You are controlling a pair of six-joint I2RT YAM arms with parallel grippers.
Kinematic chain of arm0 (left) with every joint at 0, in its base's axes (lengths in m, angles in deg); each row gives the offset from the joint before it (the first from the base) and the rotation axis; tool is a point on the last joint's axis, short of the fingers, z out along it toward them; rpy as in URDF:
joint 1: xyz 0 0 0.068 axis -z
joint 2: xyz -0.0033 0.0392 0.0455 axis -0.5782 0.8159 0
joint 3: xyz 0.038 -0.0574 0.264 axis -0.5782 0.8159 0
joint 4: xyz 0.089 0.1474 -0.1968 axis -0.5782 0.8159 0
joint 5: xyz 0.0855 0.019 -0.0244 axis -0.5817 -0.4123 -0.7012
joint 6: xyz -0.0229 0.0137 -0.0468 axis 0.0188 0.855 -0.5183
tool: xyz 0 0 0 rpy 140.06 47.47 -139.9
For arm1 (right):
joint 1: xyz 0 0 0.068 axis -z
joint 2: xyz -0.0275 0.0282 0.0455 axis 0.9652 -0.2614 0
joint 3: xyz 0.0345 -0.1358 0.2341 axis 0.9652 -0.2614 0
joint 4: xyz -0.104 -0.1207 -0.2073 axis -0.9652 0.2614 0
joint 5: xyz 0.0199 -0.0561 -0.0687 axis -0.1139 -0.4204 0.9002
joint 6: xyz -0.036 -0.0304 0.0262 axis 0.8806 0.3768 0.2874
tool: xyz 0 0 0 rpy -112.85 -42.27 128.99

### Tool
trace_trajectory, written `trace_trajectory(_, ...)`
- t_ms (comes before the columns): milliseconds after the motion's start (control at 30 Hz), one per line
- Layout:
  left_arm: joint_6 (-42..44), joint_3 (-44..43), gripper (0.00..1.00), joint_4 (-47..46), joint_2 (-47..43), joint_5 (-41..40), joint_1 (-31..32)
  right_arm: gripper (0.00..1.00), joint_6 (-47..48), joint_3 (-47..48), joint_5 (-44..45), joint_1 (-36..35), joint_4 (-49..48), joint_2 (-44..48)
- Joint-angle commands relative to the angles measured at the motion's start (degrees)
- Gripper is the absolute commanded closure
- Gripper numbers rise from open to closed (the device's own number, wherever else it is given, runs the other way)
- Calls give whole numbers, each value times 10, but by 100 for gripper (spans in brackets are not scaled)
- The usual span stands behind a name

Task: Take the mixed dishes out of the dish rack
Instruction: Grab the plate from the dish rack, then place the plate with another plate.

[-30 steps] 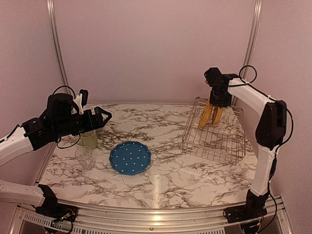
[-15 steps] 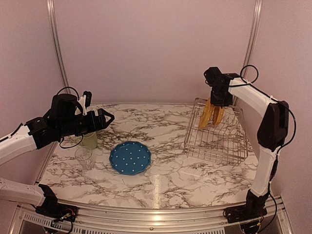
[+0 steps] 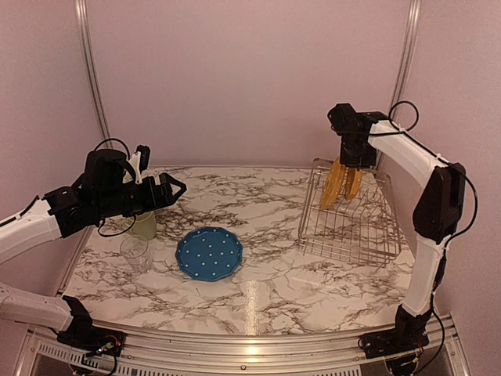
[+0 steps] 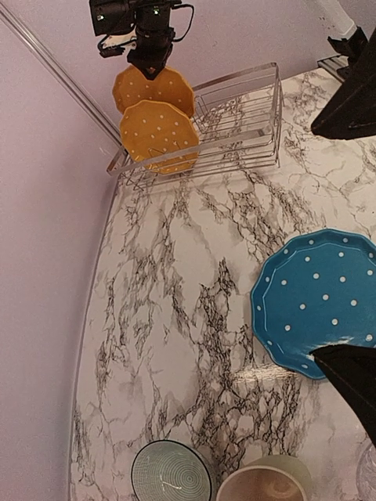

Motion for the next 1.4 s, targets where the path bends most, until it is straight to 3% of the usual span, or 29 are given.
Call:
trace_trajectory(0,-1,-13,7,-6,3,5,0,100,-33,51,50,-5,10,24)
trace_trajectory(267,-1,-7,7,2,-8,-4,0,100,-47,46,68,-5,35,24)
trace_trajectory(467,0,-15,7,2,2,0,1,100,-1,-28,-4,1,-57,95)
trace_trajectory(633,0,-18,6,2,5,3,0,100,21,-77,-15,9,-94,152)
trace_trajectory(933,-4,-18,7,-8,14,12,0,100,80,-206,-128,55,-229,317)
trace_trajectory(1100,-7,-20,7,-16,20,17,0,100,103,-231,-233,58,-299,382)
trace_trajectory(1367,-14,-15,6,-18,5,4,1,100,54,-259,-521,28,-411,361)
